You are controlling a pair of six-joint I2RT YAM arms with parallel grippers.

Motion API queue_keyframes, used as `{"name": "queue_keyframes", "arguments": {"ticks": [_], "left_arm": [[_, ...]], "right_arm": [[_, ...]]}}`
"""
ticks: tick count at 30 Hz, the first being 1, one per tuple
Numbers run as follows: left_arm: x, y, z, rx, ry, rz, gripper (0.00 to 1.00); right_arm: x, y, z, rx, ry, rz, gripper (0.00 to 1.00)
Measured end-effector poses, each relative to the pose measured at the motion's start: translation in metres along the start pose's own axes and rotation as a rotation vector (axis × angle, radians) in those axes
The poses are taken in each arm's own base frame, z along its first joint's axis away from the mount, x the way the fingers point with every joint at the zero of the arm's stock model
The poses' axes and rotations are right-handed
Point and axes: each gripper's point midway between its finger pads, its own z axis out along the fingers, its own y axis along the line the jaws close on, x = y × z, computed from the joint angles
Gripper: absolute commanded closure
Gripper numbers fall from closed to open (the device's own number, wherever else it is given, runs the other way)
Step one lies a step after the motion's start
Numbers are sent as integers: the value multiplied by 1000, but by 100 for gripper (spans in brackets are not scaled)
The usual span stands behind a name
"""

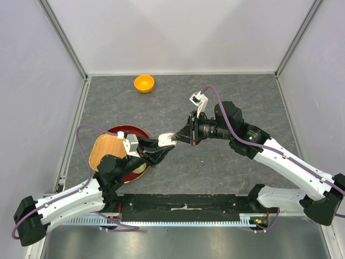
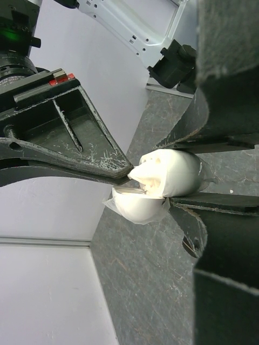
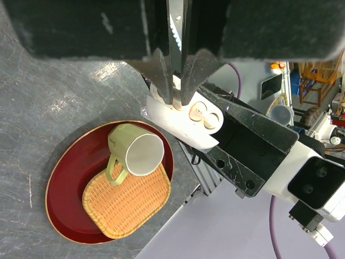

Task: Insert the wireless bluetooth earbuds into the charging case
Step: Adjust the earbud with the charging case.

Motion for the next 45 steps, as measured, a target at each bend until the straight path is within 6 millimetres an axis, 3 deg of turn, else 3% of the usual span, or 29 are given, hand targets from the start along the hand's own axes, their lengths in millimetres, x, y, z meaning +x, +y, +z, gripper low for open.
{"name": "queue_keyframes", "arguments": {"ticks": [4,17,25,31,38,45], "left_arm": [[-2,0,0,-1,-6,0,98],[-15,1,-3,-18,-52,2,98],[-17,3,-8,-32,-61,1,98],[-11,8,-15,-59,-49,-1,98],[-3,10,-17,-70,-15,-3,98],[12,7,-17,-42,44,-7,98]], "right_arm": [[0,1,0,0,-3,-13,76],[2,-2,-7,43,-12,-18,56],[-8,-8,-13,99,-69,-17,24],[-28,-10,-33,169,-186,-15,2],[-50,-30,-57,315,-349,38,2],[-52,-52,-40,402,-311,93,2]]}}
